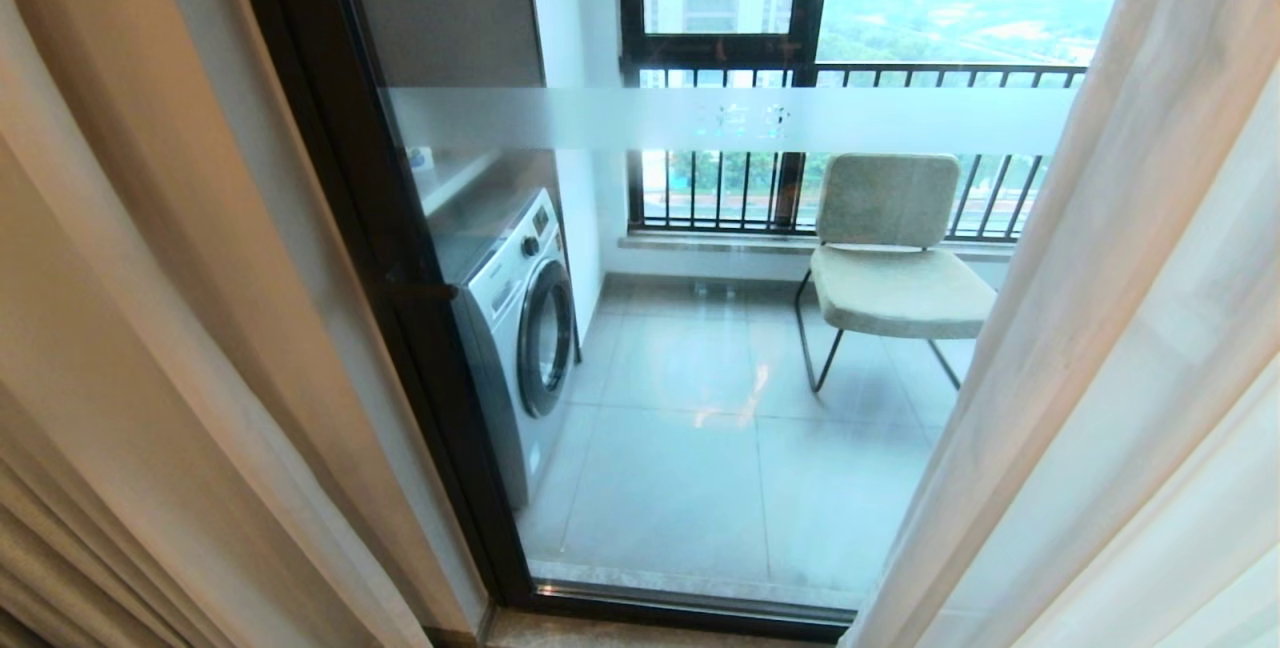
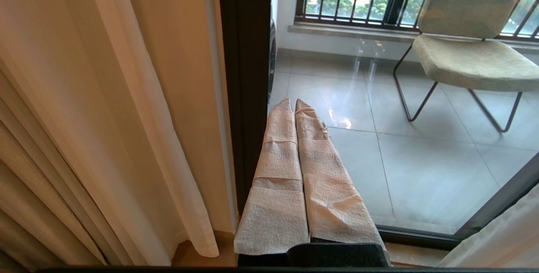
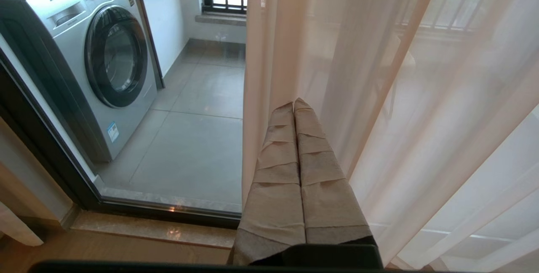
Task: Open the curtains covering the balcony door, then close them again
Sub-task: Close the inner curtains on both sides
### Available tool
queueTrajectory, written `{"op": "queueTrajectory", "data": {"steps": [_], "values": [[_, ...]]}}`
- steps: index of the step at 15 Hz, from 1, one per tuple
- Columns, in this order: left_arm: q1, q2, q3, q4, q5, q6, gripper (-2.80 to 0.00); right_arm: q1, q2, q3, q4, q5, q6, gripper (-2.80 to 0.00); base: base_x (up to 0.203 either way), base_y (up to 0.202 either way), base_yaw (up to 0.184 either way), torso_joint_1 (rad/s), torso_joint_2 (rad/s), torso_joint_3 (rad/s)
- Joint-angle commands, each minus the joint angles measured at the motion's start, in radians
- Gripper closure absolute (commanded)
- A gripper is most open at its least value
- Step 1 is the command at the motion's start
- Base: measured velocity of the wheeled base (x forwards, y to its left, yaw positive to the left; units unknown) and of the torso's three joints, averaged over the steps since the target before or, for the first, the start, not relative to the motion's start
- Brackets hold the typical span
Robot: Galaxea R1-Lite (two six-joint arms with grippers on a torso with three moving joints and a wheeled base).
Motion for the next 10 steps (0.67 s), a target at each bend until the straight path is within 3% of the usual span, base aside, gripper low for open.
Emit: {"op": "queueTrajectory", "data": {"steps": [1,10], "values": [[0.0,0.0,0.0,0.0,0.0,0.001,0.0,0.0,0.0,0.0,-0.001,0.0,-0.001,0.0,0.0,0.0,0.0,0.0,0.0,0.0],[0.0,0.0,0.0,0.0,0.0,0.001,0.0,0.0,0.0,0.0,-0.001,0.0,-0.001,0.0,0.0,0.0,0.0,0.0,0.0,0.0]]}}
